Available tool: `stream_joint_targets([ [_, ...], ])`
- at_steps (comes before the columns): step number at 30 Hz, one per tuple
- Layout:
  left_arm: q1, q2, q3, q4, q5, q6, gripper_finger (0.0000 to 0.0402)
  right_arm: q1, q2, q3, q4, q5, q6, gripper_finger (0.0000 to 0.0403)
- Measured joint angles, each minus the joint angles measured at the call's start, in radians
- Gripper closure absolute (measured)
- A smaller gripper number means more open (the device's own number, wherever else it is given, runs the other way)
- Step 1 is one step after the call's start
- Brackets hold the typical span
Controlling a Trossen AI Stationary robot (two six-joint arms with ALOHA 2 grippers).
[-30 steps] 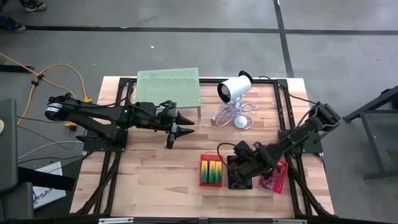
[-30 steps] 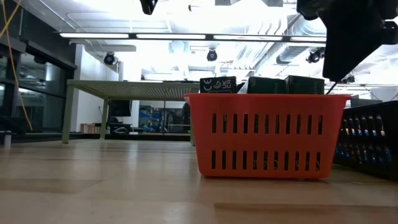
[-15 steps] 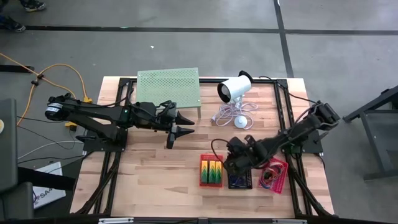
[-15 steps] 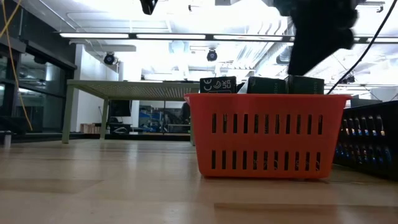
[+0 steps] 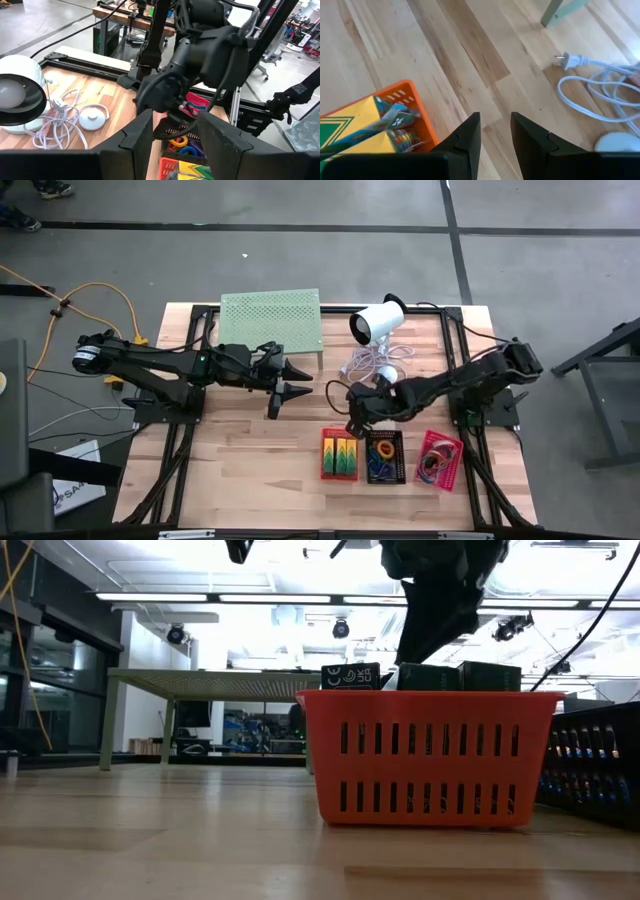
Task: Pick & Place Office Desk Supplies
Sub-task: Put the red basket on the shelf
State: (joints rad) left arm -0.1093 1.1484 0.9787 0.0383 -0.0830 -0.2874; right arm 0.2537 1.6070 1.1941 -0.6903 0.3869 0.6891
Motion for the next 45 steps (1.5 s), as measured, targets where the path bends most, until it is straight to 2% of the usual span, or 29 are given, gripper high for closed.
stream_joint_targets([
  [5, 0.000, 0.000, 0.000, 0.000, 0.000, 0.000, 0.0249, -0.042, 0.000, 0.000, 0.008, -0.056, -0.040, 0.0307],
  [21, 0.000, 0.000, 0.000, 0.000, 0.000, 0.000, 0.0249, -0.066, -0.071, 0.000, 0.001, -0.044, -0.100, 0.0307],
  [31, 0.000, 0.000, 0.000, 0.003, 0.000, 0.000, 0.0249, -0.060, -0.164, -0.002, -0.064, 0.059, -0.110, 0.0307],
  [35, 0.000, 0.001, 0.000, 0.004, 0.000, 0.000, 0.0249, -0.058, -0.226, -0.088, 0.043, 0.057, -0.111, 0.0307],
  [43, 0.000, 0.000, 0.000, 0.023, 0.000, 0.000, 0.0249, -0.057, -0.449, -0.422, 0.346, 0.049, -0.080, 0.0307],
  [45, 0.000, 0.001, 0.000, 0.032, 0.000, 0.000, 0.0249, -0.057, -0.508, -0.487, 0.363, 0.051, -0.080, 0.0307],
])
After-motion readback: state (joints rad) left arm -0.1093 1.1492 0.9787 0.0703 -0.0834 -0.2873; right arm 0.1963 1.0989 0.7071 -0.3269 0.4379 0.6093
